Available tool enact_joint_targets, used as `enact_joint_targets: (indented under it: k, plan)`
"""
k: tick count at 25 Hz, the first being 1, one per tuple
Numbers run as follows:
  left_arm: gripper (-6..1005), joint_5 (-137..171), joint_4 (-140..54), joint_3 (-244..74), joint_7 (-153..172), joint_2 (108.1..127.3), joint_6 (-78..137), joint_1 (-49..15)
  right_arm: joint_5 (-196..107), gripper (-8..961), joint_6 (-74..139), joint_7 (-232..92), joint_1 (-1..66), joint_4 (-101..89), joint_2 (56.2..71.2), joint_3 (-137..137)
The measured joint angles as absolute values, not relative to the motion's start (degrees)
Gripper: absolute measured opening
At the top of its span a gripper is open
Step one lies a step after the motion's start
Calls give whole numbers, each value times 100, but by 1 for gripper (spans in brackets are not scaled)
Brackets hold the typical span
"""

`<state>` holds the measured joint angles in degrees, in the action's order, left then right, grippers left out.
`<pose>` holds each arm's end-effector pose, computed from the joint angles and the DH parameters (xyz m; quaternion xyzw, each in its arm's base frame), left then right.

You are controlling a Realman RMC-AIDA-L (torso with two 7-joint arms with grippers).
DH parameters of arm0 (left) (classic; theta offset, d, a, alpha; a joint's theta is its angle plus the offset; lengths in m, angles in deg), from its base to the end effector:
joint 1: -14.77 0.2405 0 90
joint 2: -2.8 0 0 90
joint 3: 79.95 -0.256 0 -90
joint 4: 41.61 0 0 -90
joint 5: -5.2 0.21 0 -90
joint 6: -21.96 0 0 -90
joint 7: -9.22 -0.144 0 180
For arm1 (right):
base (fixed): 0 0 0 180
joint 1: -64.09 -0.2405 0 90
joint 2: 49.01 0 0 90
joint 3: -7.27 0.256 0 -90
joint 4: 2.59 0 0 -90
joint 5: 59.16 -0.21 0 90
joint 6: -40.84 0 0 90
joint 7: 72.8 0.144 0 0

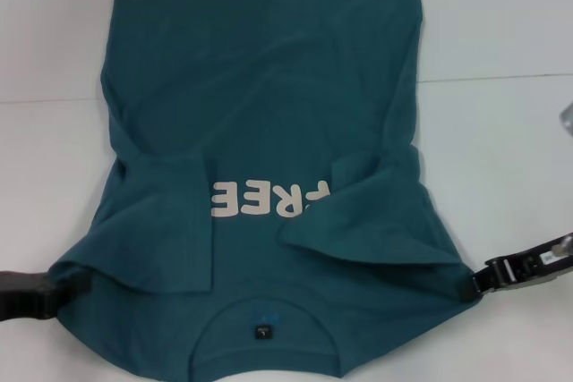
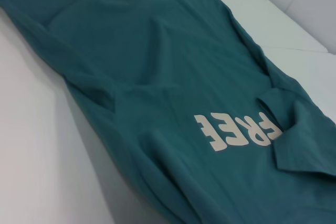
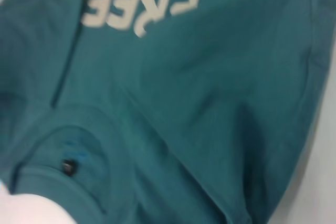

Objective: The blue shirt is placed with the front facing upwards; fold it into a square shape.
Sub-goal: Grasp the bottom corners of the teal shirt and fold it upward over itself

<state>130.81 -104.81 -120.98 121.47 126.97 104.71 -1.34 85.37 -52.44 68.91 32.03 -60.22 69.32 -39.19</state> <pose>-0.3162 0.2961 0.0379 -0.8483 -0.4543 -0.1432 0.2315 0.2789 0.3346 0.0329 -0.8075 0.5788 -0.0195 0.1118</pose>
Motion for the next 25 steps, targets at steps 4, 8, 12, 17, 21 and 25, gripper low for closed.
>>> enact_joint_targets:
  k: [4,8,12,17,21,25]
  plan:
    - [75,13112,-10487,-12008,12153,12701,10697,-118,8427,36,-5570,6640,3333,-6059,6856,-3507]
    - [78,13191,-10501,-11880,12171,12693,11008,-91,8408,40,-5900,6307,3504,-6072,6773,-3252]
    - [80,13278,-10525,-11711,12268,12689,11381,-64,8406,44,-6078,6157,3702,-6108,6651,-3085]
    - [83,13282,-10526,-11555,12308,12691,11828,26,8402,50,-6306,6021,3936,-6138,6562,-2889]
    - [85,13282,-10533,-11466,12334,12713,12101,128,8414,54,-6460,5883,4140,-6128,6527,-2686]
    - [87,13282,-10516,-11453,12384,12724,12288,195,8424,58,-6583,5795,4342,-6098,6472,-2536]
